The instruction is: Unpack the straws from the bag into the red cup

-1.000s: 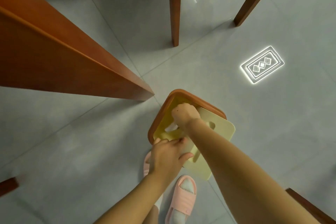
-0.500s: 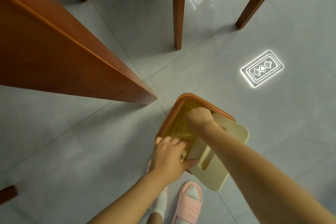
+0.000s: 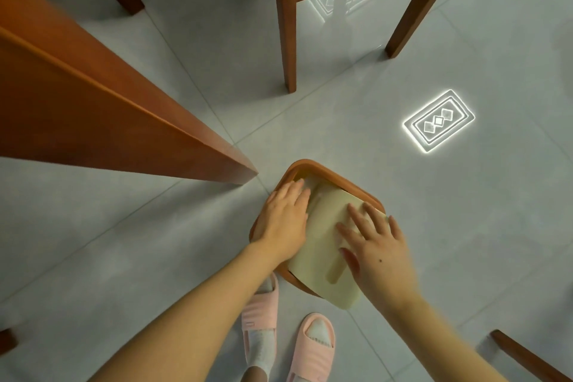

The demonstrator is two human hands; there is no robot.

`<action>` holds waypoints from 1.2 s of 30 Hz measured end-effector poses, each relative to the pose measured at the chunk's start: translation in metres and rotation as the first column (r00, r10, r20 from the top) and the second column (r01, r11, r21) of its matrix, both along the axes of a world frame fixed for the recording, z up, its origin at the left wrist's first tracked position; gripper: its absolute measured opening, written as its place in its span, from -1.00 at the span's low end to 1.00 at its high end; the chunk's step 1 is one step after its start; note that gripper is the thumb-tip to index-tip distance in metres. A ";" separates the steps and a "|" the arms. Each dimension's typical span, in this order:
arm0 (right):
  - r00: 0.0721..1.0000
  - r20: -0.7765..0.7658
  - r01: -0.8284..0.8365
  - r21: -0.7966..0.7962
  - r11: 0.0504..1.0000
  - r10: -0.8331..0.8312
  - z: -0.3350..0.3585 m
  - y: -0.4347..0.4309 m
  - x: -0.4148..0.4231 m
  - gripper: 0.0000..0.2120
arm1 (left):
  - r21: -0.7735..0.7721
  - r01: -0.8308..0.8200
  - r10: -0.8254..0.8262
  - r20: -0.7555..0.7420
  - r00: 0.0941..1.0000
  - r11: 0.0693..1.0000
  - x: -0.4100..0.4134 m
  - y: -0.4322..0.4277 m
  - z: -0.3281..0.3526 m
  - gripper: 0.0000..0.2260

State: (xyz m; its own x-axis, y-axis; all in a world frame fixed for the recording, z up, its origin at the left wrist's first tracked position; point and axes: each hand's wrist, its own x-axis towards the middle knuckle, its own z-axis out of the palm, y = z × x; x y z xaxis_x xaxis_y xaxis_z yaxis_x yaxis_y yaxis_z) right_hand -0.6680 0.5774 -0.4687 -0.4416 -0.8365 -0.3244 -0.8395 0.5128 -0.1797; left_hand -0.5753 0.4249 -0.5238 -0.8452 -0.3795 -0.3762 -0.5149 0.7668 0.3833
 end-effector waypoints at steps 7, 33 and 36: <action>0.986 0.099 0.138 -0.003 0.990 -0.137 -0.018 0.008 0.013 -0.52 | 0.125 -0.021 -0.039 0.458 0.888 0.992 -0.021 -0.012 -0.006 -0.52; 0.750 0.393 0.538 0.105 0.836 -0.532 -0.056 0.009 0.029 -0.45 | 0.289 -0.268 0.222 0.182 0.958 0.919 0.024 -0.047 0.015 -0.77; 0.800 0.283 0.541 0.041 0.840 -0.529 -0.032 0.000 0.024 -0.55 | 0.225 -0.187 0.133 0.234 0.963 0.956 0.025 -0.039 0.015 -0.76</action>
State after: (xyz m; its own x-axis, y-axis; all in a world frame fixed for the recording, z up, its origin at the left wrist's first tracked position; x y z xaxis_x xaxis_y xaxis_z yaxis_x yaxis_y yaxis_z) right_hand -0.6436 0.5776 -0.5005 -0.7220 -0.5078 -0.4700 -0.3470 0.8534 -0.3889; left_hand -0.5503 0.3862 -0.5087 -0.6705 -0.3776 -0.6387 -0.7132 0.5652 0.4146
